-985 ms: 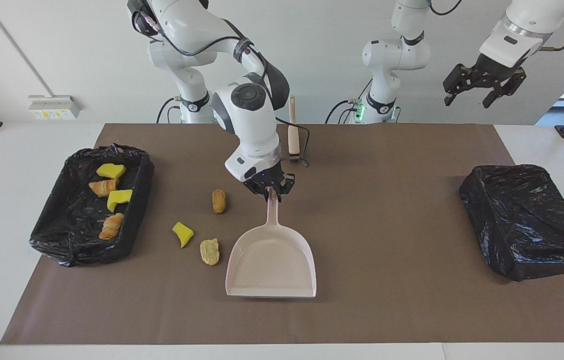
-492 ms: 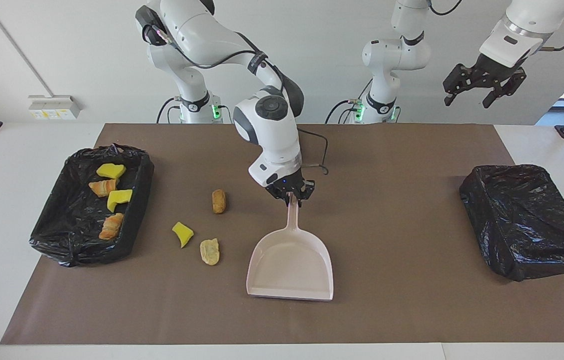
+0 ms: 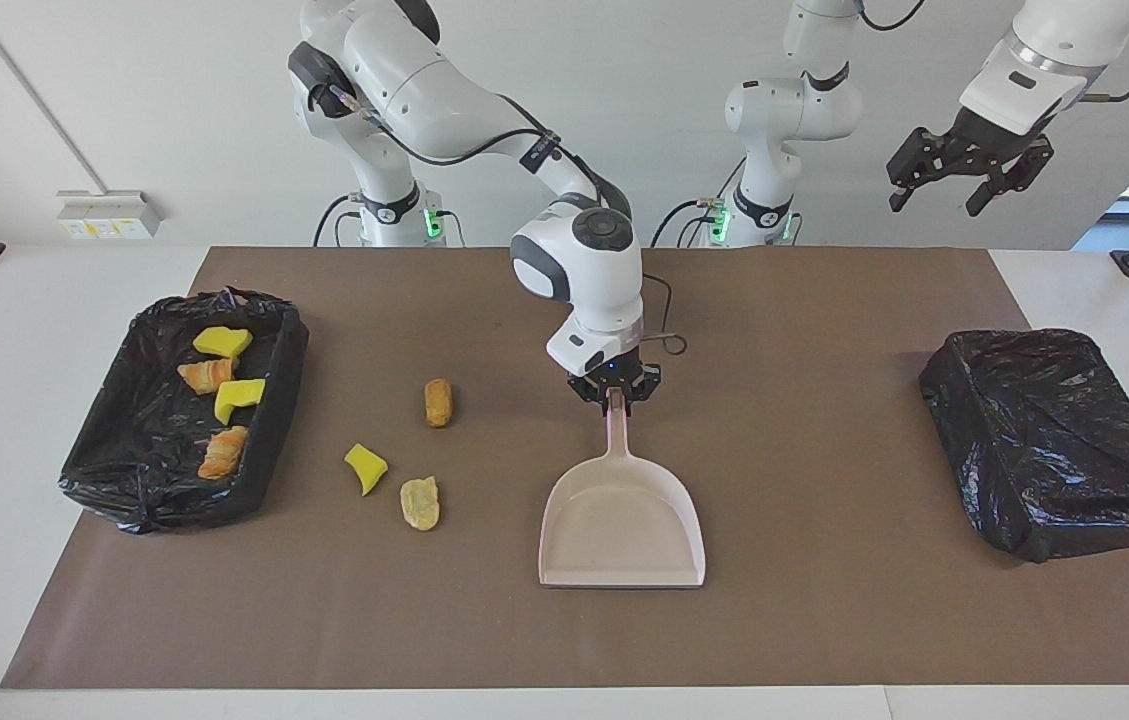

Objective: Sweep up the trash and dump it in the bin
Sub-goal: 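Lower the dustpan with the right gripper near the remaining debris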

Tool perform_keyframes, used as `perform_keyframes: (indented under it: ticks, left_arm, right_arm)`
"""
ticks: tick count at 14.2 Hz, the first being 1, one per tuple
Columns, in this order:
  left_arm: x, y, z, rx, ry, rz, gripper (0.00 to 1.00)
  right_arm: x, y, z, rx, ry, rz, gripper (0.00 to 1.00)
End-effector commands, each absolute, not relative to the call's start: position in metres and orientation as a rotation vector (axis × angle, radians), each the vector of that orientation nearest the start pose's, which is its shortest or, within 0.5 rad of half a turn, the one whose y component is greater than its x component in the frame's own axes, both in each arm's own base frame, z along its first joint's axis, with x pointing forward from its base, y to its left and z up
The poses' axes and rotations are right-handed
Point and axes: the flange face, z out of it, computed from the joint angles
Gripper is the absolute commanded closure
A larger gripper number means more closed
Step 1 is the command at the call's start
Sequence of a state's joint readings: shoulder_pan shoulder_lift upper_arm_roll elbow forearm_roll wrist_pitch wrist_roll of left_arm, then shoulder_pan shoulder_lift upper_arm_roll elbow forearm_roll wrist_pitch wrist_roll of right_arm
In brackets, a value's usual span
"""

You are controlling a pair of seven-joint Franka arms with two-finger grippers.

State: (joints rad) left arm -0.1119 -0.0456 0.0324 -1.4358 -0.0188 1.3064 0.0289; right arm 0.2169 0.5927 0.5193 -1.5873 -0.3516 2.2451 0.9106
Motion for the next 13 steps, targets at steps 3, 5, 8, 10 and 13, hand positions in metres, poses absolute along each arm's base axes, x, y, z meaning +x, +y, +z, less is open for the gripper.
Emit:
perform_keyframes:
  ticks: [3, 5, 8, 10, 13]
  left_arm:
    - [0.504, -0.041, 0.691, -3.157, 0.185, 0.115, 0.0]
    - [0.504, -0.041, 0.691, -3.157, 0.185, 0.115, 0.0]
    - [0.504, -0.041, 0.691, -3.157, 0.187, 0.115, 0.0]
    - [0.504, -0.041, 0.691, -3.157, 0.185, 0.115, 0.0]
    - [0.504, -0.041, 0.691, -3.157, 0.185, 0.115, 0.0]
  right_arm:
    - [0.563, 0.418, 0.333, -3.067, 0.073, -0.178, 0.68]
    - [0.564, 0.417, 0.339, -3.064, 0.069, -0.192, 0.0]
    - [0.56, 0.417, 0.361, -3.063, 0.083, -0.187, 0.0]
    - [0.557, 0.411, 0.378, -3.082, 0.097, -0.184, 0.0]
    - [0.547, 0.399, 0.423, -3.049, 0.208, -0.099, 0.0]
